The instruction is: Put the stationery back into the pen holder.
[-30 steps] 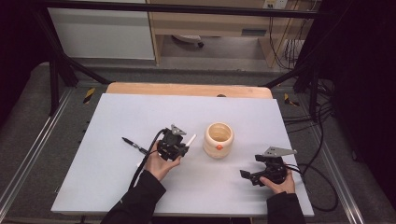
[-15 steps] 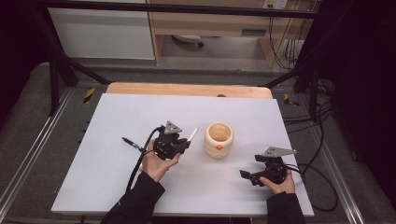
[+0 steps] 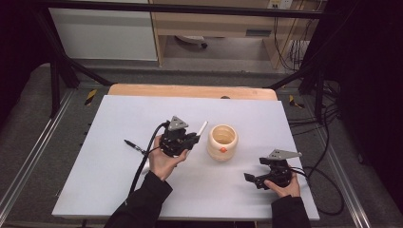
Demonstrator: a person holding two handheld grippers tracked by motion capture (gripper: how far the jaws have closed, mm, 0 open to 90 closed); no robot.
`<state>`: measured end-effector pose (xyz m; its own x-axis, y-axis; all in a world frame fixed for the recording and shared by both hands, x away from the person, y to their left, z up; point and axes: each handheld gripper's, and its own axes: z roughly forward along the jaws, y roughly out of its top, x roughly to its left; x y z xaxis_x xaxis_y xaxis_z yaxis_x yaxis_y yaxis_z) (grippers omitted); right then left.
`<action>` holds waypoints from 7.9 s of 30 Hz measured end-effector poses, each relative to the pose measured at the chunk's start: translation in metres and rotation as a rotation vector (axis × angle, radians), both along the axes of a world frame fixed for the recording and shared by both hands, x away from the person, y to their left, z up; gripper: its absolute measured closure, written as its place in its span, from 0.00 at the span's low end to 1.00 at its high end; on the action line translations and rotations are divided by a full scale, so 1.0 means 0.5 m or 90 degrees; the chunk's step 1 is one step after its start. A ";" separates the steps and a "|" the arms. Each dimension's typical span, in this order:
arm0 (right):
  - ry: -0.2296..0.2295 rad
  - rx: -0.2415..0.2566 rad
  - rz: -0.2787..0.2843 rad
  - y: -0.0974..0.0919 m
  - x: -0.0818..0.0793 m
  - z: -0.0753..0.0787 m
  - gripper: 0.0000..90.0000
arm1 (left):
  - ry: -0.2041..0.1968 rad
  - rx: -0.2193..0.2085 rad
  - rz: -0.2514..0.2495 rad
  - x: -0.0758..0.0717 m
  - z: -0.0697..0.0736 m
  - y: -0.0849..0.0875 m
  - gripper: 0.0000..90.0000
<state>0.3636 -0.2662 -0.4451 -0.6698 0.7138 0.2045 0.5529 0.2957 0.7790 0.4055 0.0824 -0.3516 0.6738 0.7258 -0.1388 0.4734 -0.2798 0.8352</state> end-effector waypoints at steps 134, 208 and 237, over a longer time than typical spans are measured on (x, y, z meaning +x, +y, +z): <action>0.003 -0.007 0.003 0.002 0.000 -0.004 0.01 | -0.019 0.112 -0.077 0.045 0.000 0.053 0.22; 0.010 -0.021 0.001 0.004 0.001 -0.008 0.01 | 0.153 0.314 -0.185 -0.007 -0.126 0.296 0.61; 0.011 -0.018 0.002 0.003 0.000 -0.008 0.01 | 0.199 0.387 -0.215 0.008 -0.132 0.272 0.74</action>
<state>0.3638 -0.2646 -0.4489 -0.6685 0.7174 0.1958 0.5653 0.3191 0.7607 0.4095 0.2186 -0.4178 0.8677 0.4971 -0.0005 0.4696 -0.8194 0.3287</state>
